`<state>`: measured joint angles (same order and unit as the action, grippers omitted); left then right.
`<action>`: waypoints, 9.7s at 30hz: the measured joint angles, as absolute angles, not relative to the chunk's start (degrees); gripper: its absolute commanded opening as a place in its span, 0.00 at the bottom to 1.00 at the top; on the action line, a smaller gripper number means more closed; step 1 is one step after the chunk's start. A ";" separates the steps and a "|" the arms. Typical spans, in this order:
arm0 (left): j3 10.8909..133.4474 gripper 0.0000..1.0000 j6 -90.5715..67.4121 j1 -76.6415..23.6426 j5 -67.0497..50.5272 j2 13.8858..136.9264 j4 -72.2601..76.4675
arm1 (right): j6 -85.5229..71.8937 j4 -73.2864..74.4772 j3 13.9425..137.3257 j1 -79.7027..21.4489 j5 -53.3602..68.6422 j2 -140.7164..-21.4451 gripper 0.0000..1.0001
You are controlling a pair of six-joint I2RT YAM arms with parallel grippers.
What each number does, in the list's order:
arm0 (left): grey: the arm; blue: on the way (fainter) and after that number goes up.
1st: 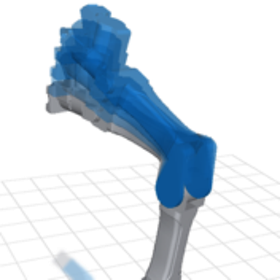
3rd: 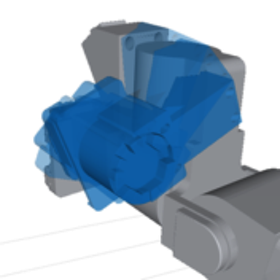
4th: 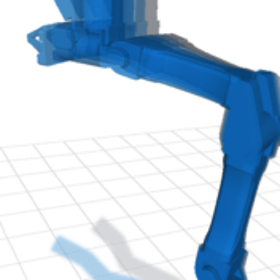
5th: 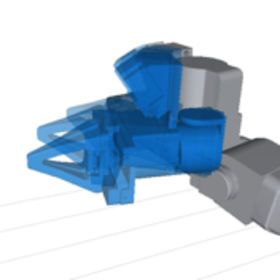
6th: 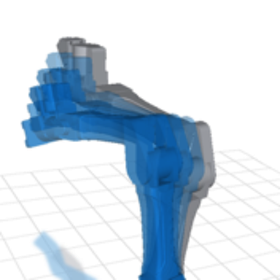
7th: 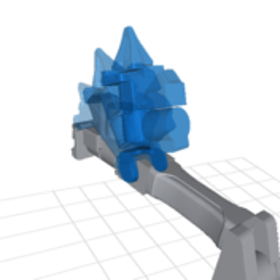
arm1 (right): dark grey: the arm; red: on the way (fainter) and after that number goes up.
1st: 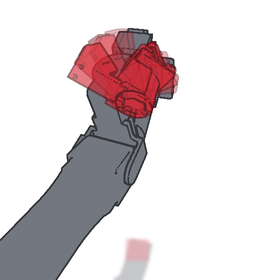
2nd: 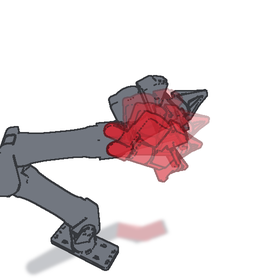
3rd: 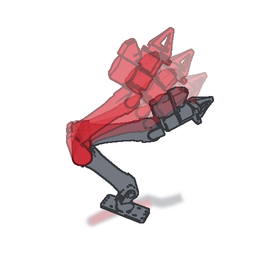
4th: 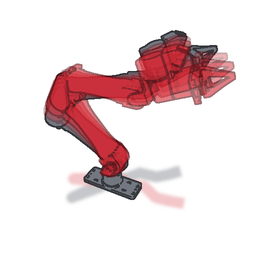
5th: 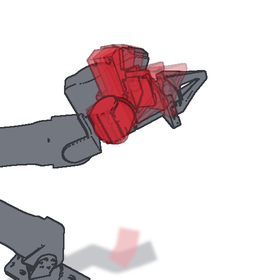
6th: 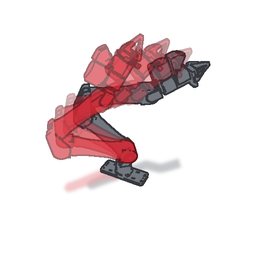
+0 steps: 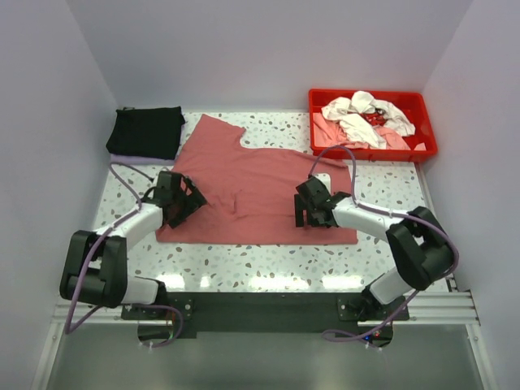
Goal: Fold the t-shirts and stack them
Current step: Fold the tshirt
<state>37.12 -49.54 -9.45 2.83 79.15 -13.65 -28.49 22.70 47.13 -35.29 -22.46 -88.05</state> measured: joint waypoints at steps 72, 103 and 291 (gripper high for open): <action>95.90 1.00 -40.25 -14.39 22.72 112.81 -28.91 | -29.63 41.04 53.67 -28.47 -16.53 -69.34 0.99; 119.52 0.45 -28.40 -7.64 19.49 142.21 -27.29 | -28.86 38.26 48.69 -27.94 -10.39 -68.84 0.99; 25.41 1.00 -51.51 -8.82 -4.38 58.65 -22.65 | -20.86 23.11 47.77 -20.60 8.05 -83.77 0.99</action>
<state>25.41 -51.51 -8.82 -4.38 58.65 -22.65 -20.86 23.11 47.77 -20.60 8.05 -83.77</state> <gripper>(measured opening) 0.997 0.987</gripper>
